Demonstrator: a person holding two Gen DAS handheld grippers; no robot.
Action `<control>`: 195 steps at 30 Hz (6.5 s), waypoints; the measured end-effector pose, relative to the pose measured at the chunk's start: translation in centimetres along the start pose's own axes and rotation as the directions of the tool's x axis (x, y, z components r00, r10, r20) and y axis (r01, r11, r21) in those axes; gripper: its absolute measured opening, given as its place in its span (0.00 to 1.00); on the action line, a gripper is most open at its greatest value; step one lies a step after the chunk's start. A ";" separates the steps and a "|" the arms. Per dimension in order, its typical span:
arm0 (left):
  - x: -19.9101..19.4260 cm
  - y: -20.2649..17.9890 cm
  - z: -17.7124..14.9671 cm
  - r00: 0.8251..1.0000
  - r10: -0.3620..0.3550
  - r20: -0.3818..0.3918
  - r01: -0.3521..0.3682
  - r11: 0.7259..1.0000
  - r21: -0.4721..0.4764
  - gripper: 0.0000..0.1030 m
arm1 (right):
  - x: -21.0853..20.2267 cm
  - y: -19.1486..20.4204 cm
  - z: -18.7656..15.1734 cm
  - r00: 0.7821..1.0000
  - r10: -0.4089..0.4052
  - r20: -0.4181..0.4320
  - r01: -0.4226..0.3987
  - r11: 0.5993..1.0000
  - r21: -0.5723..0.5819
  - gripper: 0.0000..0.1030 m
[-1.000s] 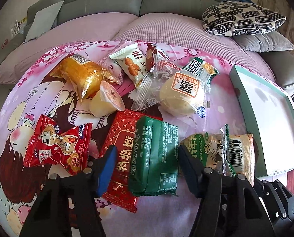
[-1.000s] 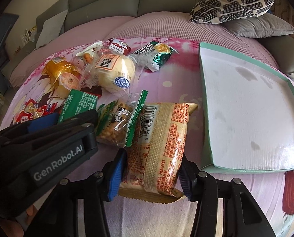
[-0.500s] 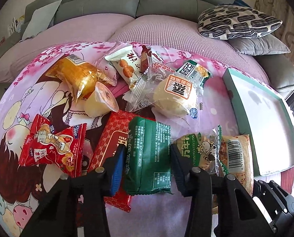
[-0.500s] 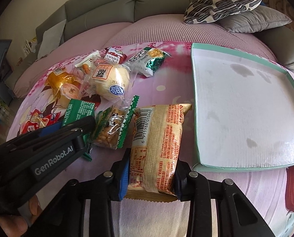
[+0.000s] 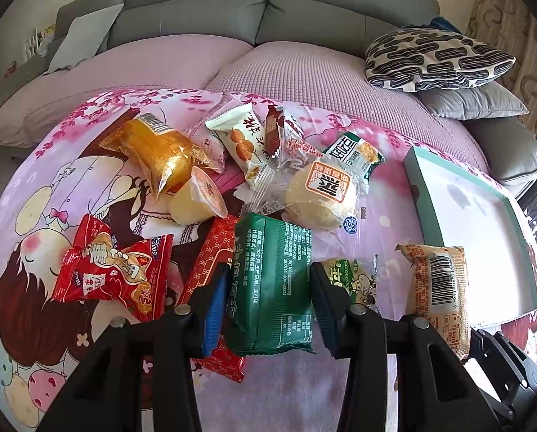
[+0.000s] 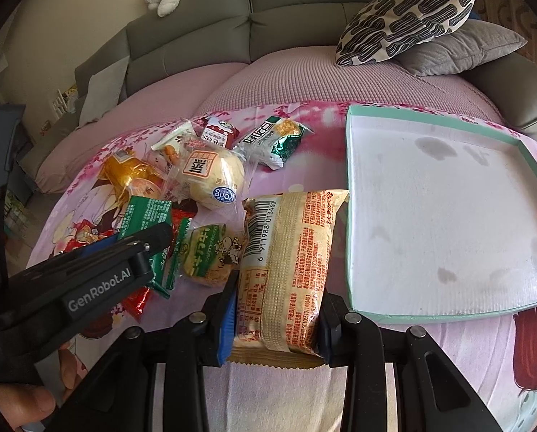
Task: Organize snacks
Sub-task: 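Carry the green packet and tan bread packet over the teal tray with both grippers, then lower and release the green packet and tan bread packet inside the tray, then move both grippers back from the tray to the snack pile, then grasp the red 'nice' packet with the left gripper while the right gripper grasps the green-and-white cake packet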
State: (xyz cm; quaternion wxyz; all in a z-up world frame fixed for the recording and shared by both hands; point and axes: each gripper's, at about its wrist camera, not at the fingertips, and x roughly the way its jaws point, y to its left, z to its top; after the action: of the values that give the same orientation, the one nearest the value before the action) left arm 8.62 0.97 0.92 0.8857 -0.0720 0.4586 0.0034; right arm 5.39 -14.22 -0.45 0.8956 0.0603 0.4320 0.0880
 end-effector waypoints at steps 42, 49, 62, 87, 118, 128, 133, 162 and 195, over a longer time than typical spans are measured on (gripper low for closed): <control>0.7 -14.5 5.4 0.972 -0.234 0.000 0.228 0.946 0.231 0.45 | -3.3 -15.5 5.9 0.960 -0.262 0.103 0.228 0.938 0.260 0.37; 3.0 -19.3 6.2 0.953 -0.293 -0.077 0.303 0.911 0.278 0.45 | -2.0 -20.2 7.6 0.935 -0.352 0.045 0.325 0.899 0.292 0.37; 8.3 -22.8 7.8 0.958 -0.243 -0.154 0.278 0.916 0.290 0.45 | 1.5 -23.3 9.8 0.931 -0.361 -0.047 0.361 0.900 0.244 0.37; 4.3 -20.4 8.4 0.971 -0.216 -0.107 0.234 0.949 0.213 0.83 | -0.3 -21.2 8.9 0.939 -0.328 -0.106 0.344 0.908 0.239 0.86; -0.5 -3.1 1.8 0.994 -0.070 0.079 0.070 0.998 -0.001 0.94 | -1.5 -10.5 1.9 0.980 -0.177 -0.095 0.192 0.964 0.183 1.00; -2.1 -0.8 1.6 0.986 -0.046 0.158 0.054 0.997 -0.049 0.94 | -1.4 -8.6 1.6 0.981 -0.168 -0.096 0.182 0.969 0.165 1.00; -2.9 -0.2 1.7 0.983 -0.036 0.178 0.047 0.997 -0.057 0.94 | -1.5 -7.3 1.6 0.988 -0.133 -0.076 0.143 0.979 0.143 1.00; -2.1 11.2 1.3 0.988 0.153 0.013 -0.145 0.959 -0.242 0.94 | 1.5 3.8 2.4 0.999 -0.033 -0.002 0.033 0.998 -0.056 1.00; 2.0 11.4 0.5 0.995 0.087 -0.043 -0.096 0.952 -0.291 0.57 | 5.9 5.0 1.7 0.993 -0.114 -0.036 0.110 0.989 -0.095 0.65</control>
State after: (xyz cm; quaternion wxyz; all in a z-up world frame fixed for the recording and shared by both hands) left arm 9.38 12.17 -1.87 0.8573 -0.1812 0.4688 0.1111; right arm 9.80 -8.14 -2.92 0.8917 -0.0078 0.4487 0.0588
